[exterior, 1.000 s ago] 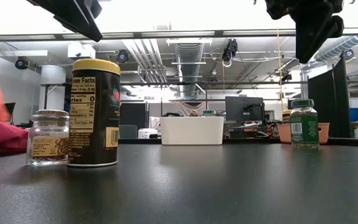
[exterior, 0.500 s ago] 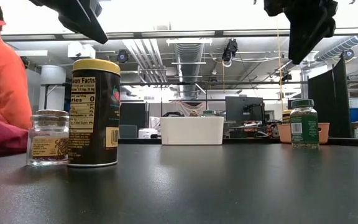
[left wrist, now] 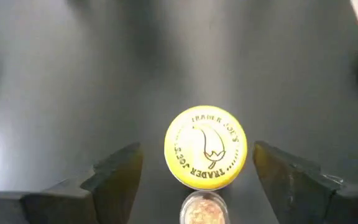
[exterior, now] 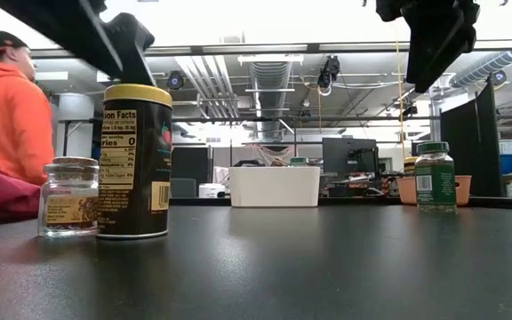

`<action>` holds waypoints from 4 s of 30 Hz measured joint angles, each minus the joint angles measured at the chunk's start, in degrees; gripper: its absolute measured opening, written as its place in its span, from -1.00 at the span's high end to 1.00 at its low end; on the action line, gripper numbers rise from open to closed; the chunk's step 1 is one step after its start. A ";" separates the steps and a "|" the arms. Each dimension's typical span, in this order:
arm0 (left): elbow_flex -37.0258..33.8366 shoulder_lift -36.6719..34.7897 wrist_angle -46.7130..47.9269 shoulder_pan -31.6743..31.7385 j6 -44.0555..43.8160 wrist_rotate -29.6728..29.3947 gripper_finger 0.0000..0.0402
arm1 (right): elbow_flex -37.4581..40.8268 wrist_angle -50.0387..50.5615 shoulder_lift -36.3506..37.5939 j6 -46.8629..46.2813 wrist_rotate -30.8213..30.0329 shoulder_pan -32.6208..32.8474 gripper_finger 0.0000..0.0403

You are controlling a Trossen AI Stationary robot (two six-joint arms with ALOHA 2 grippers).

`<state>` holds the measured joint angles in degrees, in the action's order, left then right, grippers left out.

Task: Sort spices by type
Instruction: Put the left dark brown spice bottle into the orange bin

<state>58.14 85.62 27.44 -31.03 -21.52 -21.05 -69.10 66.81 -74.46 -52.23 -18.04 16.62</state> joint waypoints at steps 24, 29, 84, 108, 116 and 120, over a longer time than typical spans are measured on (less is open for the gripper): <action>-0.10 7.07 -5.47 0.48 1.24 0.01 -0.34 | 1.43 -0.70 0.00 -0.23 0.04 0.00 -0.33; -0.10 6.91 -5.42 0.48 2.04 0.21 -0.03 | 2.79 -3.60 0.00 1.04 0.01 0.00 -0.27; 8.64 3.64 -21.06 11.34 34.57 -3.75 -0.03 | 16.00 -78.18 -12.76 49.91 -3.83 1.44 -0.33; -3.36 -2.99 -32.29 11.37 31.67 -4.51 -0.45 | 32.08 -96.68 -4.62 52.36 -9.11 5.00 0.04; -14.52 -1.57 -64.12 12.13 35.58 0.95 -0.42 | 34.54 -106.26 -6.30 54.82 -9.13 4.98 0.04; -14.05 0.98 -66.18 13.32 34.68 2.42 -0.42 | 33.31 -106.86 -6.51 55.44 -9.09 4.98 0.04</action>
<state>44.09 86.60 -38.74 -17.71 13.16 -18.63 -35.79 -40.06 -80.97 3.21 -27.13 21.61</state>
